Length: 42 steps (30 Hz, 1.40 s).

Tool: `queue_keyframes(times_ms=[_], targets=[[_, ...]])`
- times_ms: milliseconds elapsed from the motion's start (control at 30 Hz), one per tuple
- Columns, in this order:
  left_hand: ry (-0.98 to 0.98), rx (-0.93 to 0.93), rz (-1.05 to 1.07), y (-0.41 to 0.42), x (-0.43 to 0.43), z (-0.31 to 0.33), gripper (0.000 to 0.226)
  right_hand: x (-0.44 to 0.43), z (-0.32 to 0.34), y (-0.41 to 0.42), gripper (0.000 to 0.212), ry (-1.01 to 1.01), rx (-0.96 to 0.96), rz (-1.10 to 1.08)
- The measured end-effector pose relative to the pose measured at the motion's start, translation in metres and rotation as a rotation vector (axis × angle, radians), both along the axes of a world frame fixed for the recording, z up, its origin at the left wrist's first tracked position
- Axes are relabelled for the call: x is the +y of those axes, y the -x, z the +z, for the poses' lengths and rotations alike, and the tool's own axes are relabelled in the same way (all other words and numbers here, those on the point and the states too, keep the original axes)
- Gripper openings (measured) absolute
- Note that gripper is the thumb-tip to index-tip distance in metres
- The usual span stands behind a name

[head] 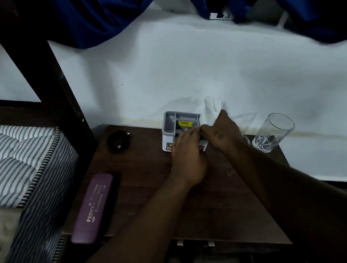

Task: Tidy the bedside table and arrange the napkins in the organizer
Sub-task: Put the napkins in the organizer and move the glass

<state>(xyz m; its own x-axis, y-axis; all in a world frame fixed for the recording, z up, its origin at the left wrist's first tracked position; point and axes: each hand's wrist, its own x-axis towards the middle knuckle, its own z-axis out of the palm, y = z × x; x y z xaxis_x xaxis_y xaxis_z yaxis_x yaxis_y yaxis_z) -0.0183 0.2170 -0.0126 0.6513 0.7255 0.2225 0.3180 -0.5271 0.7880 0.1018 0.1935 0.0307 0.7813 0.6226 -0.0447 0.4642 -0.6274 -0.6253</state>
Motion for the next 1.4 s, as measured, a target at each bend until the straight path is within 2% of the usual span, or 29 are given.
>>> queue_keyframes(times_ms=[233,400,500,567,700,867,967,1067,1133,1200,1300,1400], targets=[[-0.007,0.013,0.030,0.003,0.002,0.004,0.075,-0.007,0.008,0.001,0.061,-0.017,0.088,0.017],[0.059,-0.193,0.121,0.001,-0.010,0.026,0.059,-0.026,0.025,0.000,0.078,-0.080,0.121,0.015],[-0.027,-0.291,0.127,-0.007,-0.027,0.044,0.055,-0.048,0.038,-0.011,0.078,-0.167,0.085,0.010],[-0.002,-0.305,0.053,-0.013,-0.039,0.048,0.056,-0.067,0.046,-0.022,0.073,-0.214,0.047,0.009],[0.003,-0.225,-0.004,-0.034,-0.064,0.055,0.058,-0.110,0.051,-0.052,0.063,-0.305,0.040,-0.040],[0.248,-0.104,-0.095,-0.079,-0.078,0.058,0.052,-0.152,0.034,-0.093,0.056,-0.408,-0.004,-0.113],[0.344,0.000,-0.113,-0.107,-0.081,0.051,0.053,-0.165,0.017,-0.116,0.059,-0.443,0.002,-0.152],[0.398,0.043,-0.089,-0.129,-0.077,0.043,0.068,-0.170,-0.002,-0.139,0.069,-0.450,0.046,-0.179],[0.408,0.070,-0.069,-0.142,-0.073,0.035,0.083,-0.169,-0.014,-0.154,0.076,-0.469,0.086,-0.170],[0.439,0.096,-0.072,-0.150,-0.073,0.033,0.087,-0.167,-0.024,-0.166,0.082,-0.486,0.165,-0.136],[0.450,0.108,-0.107,-0.156,-0.078,0.039,0.076,-0.165,-0.035,-0.178,0.086,-0.485,0.245,-0.035],[0.422,0.093,-0.112,-0.163,-0.079,0.035,0.071,-0.164,-0.042,-0.184,0.078,-0.479,0.254,0.047]])
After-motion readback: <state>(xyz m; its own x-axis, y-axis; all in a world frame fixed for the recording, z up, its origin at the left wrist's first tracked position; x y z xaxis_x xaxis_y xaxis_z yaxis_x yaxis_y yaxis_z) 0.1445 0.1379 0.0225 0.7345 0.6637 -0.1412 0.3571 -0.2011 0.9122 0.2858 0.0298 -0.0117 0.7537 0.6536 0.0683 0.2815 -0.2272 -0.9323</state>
